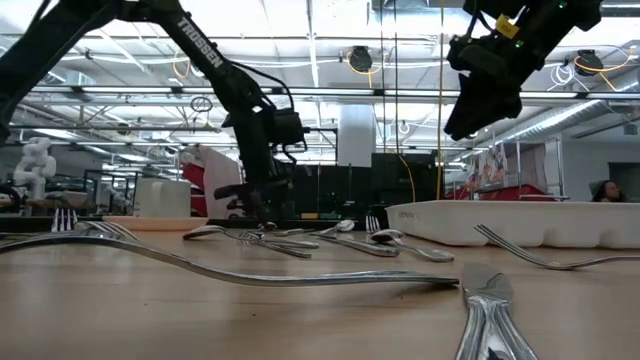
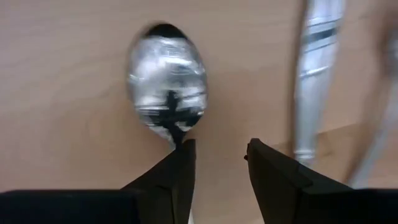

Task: Sort silverware
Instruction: Put the silver spoon into the silverware rack

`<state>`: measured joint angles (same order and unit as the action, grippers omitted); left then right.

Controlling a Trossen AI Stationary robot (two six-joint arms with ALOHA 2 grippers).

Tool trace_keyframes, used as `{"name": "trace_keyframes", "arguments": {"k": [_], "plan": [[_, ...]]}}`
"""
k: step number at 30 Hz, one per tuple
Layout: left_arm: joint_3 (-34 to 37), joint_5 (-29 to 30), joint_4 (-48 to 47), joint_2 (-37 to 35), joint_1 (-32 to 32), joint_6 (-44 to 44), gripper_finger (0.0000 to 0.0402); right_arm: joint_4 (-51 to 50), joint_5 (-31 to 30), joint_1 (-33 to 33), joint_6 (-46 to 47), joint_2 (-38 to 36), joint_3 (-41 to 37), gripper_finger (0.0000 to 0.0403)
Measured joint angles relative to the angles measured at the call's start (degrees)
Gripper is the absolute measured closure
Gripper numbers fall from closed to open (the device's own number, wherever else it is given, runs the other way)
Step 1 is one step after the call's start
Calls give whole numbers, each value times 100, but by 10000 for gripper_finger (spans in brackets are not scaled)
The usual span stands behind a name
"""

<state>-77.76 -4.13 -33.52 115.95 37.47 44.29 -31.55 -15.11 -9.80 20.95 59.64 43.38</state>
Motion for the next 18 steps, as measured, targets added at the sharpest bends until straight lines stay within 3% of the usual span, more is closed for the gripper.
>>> {"name": "trace_keyframes", "arguments": {"k": [11, 18], "plan": [[-386, 229, -536, -130, -208, 83, 252, -28, 9, 0, -80, 0, 0, 220], [-1004, 1367, -1436, -134, -205, -430, 252, -34, 0, -2, -127, 0, 0, 220]]}}
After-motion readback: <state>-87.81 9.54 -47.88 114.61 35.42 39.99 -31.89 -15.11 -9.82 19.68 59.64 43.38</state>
